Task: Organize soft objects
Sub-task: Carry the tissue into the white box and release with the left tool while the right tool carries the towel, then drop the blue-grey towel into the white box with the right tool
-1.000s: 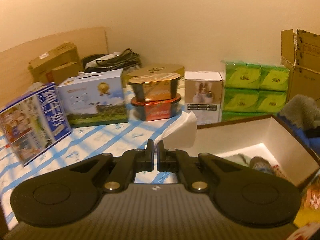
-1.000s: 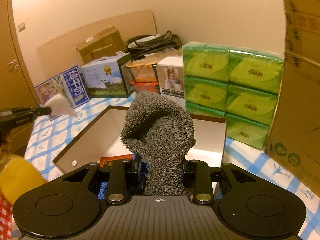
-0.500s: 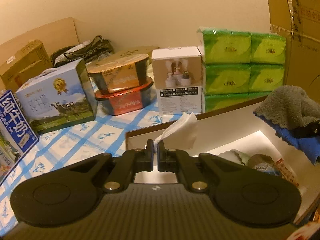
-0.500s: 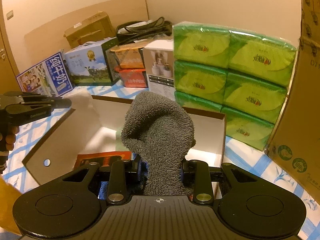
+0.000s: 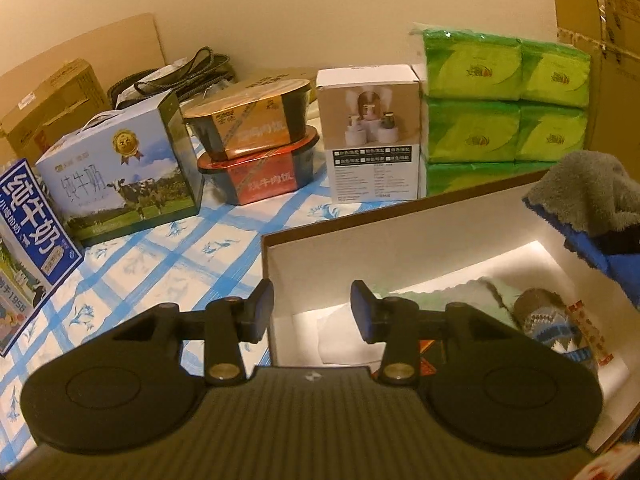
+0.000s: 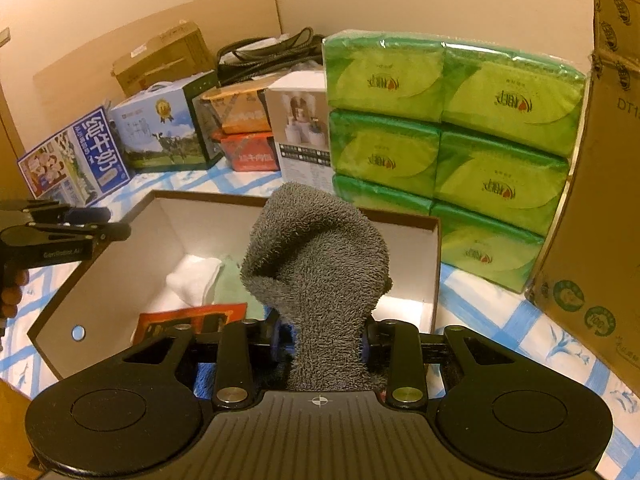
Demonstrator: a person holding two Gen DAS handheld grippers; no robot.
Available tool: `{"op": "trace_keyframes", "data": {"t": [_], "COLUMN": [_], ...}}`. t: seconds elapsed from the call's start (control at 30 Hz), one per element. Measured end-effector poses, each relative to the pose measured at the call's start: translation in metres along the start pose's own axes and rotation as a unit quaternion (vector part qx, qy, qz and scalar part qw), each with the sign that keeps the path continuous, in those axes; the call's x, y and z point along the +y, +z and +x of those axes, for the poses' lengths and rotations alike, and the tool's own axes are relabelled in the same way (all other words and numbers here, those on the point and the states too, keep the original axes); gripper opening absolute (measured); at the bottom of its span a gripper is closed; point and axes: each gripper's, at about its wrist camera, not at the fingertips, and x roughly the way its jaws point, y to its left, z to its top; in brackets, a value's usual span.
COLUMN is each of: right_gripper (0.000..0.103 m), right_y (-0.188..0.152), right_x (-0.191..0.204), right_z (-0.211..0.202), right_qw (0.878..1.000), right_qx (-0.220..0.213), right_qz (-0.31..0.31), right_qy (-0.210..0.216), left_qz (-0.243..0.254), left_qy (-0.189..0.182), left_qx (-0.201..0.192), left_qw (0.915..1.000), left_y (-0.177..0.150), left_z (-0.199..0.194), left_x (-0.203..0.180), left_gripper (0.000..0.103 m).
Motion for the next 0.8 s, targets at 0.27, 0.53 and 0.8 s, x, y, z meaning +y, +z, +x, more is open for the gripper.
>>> {"op": "trace_keyframes", "data": {"t": [0.27,0.53,0.8], "right_gripper": [0.066,0.066,0.066], "right_y": [0.008,-0.002,-0.012], "right_x": [-0.001,0.003,0.007], "right_z": [-0.001,-0.003,-0.016], "right_qw": [0.999,1.000,1.000], "right_qx": [-0.048,-0.022,-0.014], "right_qz": [0.026,0.011,0.011], "right_qy": [-0.004,-0.005,-0.006], "left_qz": [-0.009,-0.009,-0.016], "left_qy": [-0.011,-0.015,-0.014], "left_qx": [0.005,0.008,0.005], "left_qw": [0.9999,0.9998,0.9998], "left_y": [-0.006,-0.011,-0.011], "left_z": [-0.004,-0.011,-0.028], "left_x": [0.005,0.008,0.011], "left_gripper": [0.040,0.040,0.040]}}
